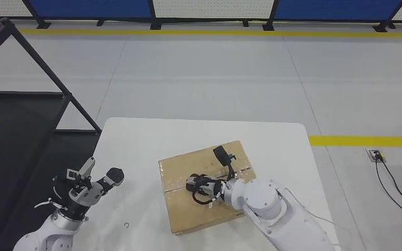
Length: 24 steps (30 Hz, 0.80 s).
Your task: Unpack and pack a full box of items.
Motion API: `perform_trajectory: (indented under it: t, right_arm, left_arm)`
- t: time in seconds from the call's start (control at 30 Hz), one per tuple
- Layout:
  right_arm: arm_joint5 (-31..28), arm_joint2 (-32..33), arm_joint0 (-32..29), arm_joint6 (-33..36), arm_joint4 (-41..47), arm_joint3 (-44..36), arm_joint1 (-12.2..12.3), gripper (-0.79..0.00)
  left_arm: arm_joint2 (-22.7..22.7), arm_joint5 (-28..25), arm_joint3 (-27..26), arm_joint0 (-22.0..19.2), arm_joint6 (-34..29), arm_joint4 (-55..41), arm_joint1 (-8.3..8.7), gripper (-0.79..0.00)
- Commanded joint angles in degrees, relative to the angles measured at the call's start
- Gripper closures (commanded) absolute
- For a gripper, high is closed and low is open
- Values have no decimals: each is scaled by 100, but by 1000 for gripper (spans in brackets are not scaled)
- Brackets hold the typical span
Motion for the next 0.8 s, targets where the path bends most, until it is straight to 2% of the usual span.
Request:
perform_trajectory:
  t: [0.0, 0.33, 0.77]
  right_arm:
    - [3, -173, 128, -27, -1, 63, -68, 0]
    - [48, -887, 725, -1, 4, 549, -416, 0]
    - [-165, -1301, 1063, -75, 125, 993, -789, 0]
  left_arm:
    - [-69, -11, 18, 42, -17, -49, 0, -785]
    - [-253, -48, 78, 176, -97, -177, -9, -785]
    - [-284, 47, 140, 125, -194, -211, -17, -785]
